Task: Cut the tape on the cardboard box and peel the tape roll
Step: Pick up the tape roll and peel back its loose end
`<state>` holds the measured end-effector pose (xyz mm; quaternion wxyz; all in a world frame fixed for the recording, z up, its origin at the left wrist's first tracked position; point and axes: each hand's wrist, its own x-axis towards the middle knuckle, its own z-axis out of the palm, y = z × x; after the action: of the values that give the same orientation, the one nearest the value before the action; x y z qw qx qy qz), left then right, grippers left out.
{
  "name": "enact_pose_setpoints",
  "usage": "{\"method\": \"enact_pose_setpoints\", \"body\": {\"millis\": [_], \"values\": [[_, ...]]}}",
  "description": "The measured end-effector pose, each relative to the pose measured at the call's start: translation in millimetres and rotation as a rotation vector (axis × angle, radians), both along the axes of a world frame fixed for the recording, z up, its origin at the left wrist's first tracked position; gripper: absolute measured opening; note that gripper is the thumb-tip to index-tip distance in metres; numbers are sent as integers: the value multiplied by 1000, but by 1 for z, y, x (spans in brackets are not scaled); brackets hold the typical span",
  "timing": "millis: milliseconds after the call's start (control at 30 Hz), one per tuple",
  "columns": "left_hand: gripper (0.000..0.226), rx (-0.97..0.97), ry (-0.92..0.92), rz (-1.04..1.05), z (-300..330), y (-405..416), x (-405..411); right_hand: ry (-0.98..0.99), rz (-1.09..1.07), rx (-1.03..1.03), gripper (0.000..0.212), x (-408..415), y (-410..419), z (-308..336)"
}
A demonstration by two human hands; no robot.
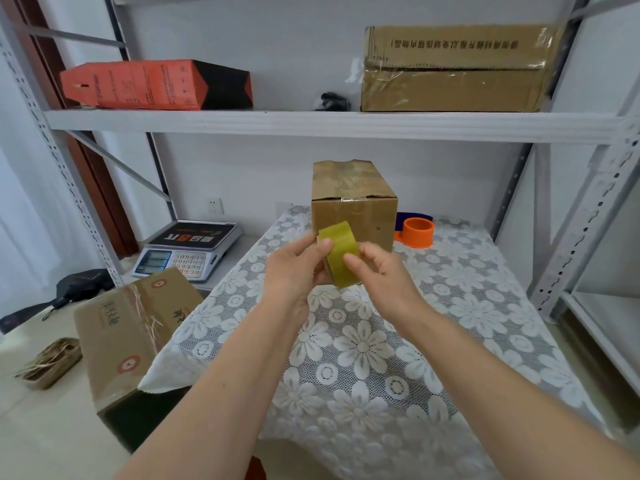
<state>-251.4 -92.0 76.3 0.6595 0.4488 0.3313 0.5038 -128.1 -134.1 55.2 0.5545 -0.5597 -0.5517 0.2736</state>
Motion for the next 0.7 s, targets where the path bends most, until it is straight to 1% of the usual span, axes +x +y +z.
{"method": "enact_pose_setpoints", "body": {"millis": [100, 167, 267, 333, 400, 467, 600, 700], "values": [[29, 56, 33, 25, -1, -2, 6, -67, -24, -19, 19, -3, 0, -1], [32, 54, 28, 50, -2, -5, 12, -110, -72, -32, 21, -6, 0, -1], [18, 34, 22, 43, -3, -3, 19, -184, -95, 24, 17, -9, -2, -2], [16, 16, 14, 28, -4, 1, 20, -232, -85, 51, 15, -8, -4, -4], [13, 26, 31, 29, -6, 4, 18, -314, -87, 31, 13, -6, -5, -4], [16, 28, 37, 22, -9, 7, 16, -347, -77, -4, 13, -4, -5, 1], [26, 76, 78, -17, -19, 4, 16, -143, -141, -42, 27, 0, -5, 11], [31, 146, 192, 6, -21, -1, 16, -29, -188, -62, 26, -1, -5, 11]]}}
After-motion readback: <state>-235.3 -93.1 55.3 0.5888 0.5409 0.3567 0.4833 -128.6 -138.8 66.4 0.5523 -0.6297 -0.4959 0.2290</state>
